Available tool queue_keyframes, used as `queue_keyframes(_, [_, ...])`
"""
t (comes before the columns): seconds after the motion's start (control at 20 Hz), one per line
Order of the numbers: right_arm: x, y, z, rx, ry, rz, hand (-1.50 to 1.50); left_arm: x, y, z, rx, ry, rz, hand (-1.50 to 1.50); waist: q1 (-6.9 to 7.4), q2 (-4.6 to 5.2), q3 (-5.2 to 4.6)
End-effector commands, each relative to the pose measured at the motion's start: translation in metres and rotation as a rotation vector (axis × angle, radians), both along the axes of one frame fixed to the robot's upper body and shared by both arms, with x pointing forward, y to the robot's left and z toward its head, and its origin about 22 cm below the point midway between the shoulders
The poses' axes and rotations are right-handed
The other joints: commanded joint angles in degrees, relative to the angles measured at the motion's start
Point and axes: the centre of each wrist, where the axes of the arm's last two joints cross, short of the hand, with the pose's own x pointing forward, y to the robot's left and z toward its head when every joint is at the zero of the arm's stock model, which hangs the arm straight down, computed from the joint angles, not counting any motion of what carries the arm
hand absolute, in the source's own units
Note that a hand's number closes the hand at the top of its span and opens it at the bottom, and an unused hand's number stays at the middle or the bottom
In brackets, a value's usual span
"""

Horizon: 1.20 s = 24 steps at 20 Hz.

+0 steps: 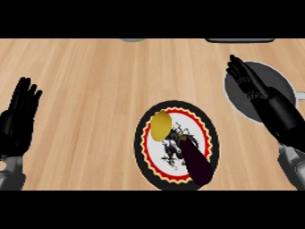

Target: Pick the eggplant from the plate and place it in the pan

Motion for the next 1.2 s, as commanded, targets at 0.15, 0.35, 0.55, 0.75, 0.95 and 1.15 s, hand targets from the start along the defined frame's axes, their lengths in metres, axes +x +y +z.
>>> queue_keyframes(0.15, [-0.003, 0.032, -0.061, -0.095, 0.352, 0.475, 1.50, 0.016, -0.014, 0.016, 0.091, -0.047, -0.084, 0.00, 3.81, 0.79, 0.19])
queue_keyframes(0.35, [0.015, 0.025, -0.092, -0.273, 0.385, 0.573, 1.50, 0.029, -0.028, 0.017, 0.097, 0.016, -0.126, 0.00, 2.19, 0.05, 0.19])
queue_keyframes(0.55, [0.031, -0.052, -0.062, -0.231, 0.122, 0.402, -1.50, 0.026, -0.027, 0.020, 0.089, 0.021, -0.115, 0.00, 0.70, -0.54, 0.18])
queue_keyframes(0.75, [0.063, -0.077, 0.001, -0.338, 0.018, 0.423, -1.50, 0.036, -0.036, 0.020, 0.108, 0.020, -0.106, 0.00, 1.06, -0.60, 0.07])
queue_keyframes(0.95, [0.081, -0.078, 0.051, -0.522, 0.039, 0.515, -1.50, 0.035, -0.044, 0.015, 0.124, 0.031, -0.113, 0.00, 1.62, -0.64, 0.02])
queue_keyframes(1.15, [0.091, -0.055, 0.100, -0.719, 0.013, 0.568, -1.50, 0.034, -0.021, 0.010, 0.114, 0.035, -0.118, 0.00, 2.24, -0.56, -0.08])
